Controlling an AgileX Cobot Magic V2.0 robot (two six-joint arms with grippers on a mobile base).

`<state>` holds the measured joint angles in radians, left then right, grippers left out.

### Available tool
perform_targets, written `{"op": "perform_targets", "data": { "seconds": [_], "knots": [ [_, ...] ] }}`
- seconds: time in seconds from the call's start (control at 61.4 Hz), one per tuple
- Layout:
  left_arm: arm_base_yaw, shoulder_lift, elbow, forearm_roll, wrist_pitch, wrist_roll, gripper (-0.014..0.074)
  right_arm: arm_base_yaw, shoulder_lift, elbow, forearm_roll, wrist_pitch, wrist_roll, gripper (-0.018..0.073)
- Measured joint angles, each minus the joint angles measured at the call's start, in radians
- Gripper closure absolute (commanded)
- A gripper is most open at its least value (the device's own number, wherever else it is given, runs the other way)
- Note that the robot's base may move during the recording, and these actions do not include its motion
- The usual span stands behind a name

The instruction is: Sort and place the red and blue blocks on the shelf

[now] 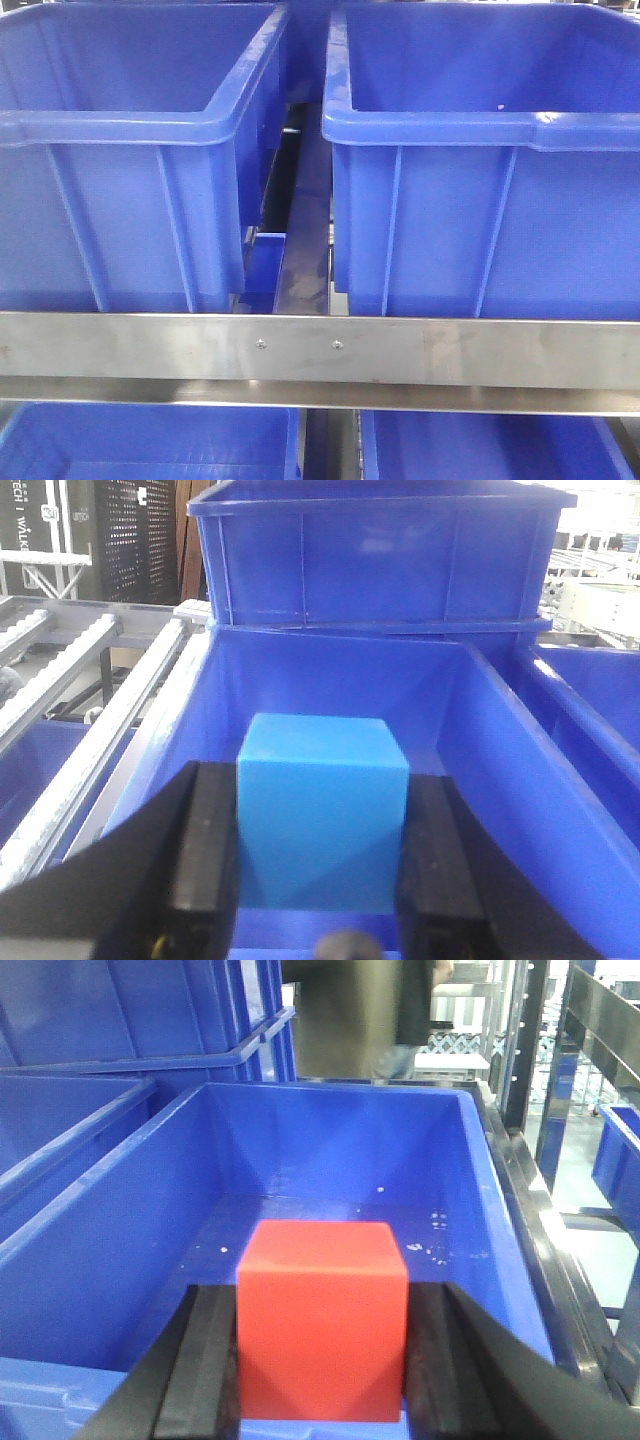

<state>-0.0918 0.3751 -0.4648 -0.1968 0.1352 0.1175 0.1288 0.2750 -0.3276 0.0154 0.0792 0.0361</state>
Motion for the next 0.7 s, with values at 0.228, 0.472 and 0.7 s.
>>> {"op": "perform_targets", "data": {
  "seconds": [0.228, 0.472, 0.7],
  "knots": [
    [0.000, 0.000, 0.000, 0.000, 0.000, 0.000, 0.0475, 0.000, 0.000, 0.000, 0.000, 0.000, 0.000, 0.0503],
    [0.000, 0.000, 0.000, 0.001, 0.000, 0.000, 0.0475, 0.000, 0.000, 0.000, 0.000, -0.006, 0.000, 0.0503],
    [0.000, 0.000, 0.000, 0.001, 0.000, 0.000, 0.0475, 0.000, 0.000, 0.000, 0.000, -0.027, 0.000, 0.0503]
  ]
}}
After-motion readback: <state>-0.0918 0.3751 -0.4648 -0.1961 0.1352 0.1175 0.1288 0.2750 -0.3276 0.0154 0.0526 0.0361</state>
